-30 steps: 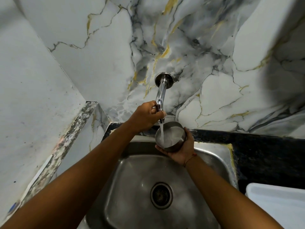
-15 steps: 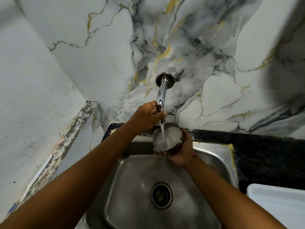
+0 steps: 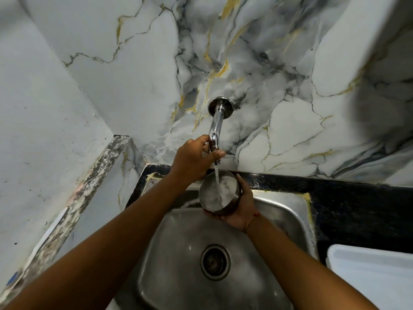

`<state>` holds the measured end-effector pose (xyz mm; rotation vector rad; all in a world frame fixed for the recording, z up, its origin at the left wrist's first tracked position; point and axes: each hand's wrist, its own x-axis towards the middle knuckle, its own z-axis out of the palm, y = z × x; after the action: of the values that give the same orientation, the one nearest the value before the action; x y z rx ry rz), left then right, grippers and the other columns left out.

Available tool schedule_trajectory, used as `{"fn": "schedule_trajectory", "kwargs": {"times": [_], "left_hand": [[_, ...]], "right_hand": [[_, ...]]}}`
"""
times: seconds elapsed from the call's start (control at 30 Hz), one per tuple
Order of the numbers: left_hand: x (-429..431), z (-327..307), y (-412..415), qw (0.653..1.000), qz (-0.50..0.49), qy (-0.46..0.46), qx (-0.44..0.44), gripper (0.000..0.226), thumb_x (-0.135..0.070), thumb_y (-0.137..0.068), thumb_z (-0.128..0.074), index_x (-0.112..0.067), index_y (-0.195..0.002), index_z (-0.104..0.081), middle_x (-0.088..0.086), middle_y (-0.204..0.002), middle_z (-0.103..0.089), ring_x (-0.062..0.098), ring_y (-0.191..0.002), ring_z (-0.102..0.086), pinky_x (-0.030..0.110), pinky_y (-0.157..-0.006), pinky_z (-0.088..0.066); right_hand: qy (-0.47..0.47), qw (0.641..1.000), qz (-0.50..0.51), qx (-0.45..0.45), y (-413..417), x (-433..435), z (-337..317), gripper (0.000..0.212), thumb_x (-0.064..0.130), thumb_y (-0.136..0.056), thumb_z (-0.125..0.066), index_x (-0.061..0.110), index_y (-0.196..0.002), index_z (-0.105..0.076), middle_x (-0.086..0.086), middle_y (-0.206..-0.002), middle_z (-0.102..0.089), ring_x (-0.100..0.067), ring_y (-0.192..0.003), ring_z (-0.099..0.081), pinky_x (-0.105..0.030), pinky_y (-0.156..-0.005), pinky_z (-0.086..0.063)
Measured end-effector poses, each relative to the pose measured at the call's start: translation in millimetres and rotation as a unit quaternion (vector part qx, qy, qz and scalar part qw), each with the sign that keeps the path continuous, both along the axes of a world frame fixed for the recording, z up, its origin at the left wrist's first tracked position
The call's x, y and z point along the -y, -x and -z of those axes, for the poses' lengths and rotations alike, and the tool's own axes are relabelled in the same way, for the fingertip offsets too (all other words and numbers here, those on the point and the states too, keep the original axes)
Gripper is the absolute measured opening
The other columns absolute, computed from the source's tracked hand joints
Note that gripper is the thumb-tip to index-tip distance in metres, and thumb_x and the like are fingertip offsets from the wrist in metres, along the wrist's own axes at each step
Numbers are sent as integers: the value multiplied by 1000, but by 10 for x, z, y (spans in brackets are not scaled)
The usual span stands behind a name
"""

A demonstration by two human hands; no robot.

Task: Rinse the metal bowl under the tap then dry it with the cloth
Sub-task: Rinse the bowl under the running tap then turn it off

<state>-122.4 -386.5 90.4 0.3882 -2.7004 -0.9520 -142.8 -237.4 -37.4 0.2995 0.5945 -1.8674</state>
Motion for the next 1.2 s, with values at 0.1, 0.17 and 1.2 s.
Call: {"fn": "schedule_trajectory", "kwargs": {"times": [0.1,0.17,1.2], "left_hand": [[-106,93,-27,990,-63,111,-56,56,-67,-81,-59,-17,-105,-66,4,-84,-73,25,-84,-65,44,-80,-52],[-196,74,-33,976,-95,182,-68,56,-67,-84,-58,-15,-104,-66,5,-82,-72,26,-83,-64,40,-79,-44],[-217,-16,274,935,40,352,-22,69,-43,-106,-25,-1,-158,-10,19,-168,-8,30,-156,-4,43,-128,-6]], "right_hand": [[-44,999,10,6,-77,-138,62,80,70,-75,-60,15,-133,-63,-21,-132,-66,-44,-129,-52,-60,-99,-48],[-60,998,11,10,-137,-220,91,80,70,-74,-62,16,-133,-63,-21,-133,-65,-44,-126,-54,-60,-96,-50],[-481,281,-311,-770,-1036,-703,568,85,70,-77,-51,33,-149,-25,-18,-158,-30,-48,-137,-30,-62,-101,-37]]}}
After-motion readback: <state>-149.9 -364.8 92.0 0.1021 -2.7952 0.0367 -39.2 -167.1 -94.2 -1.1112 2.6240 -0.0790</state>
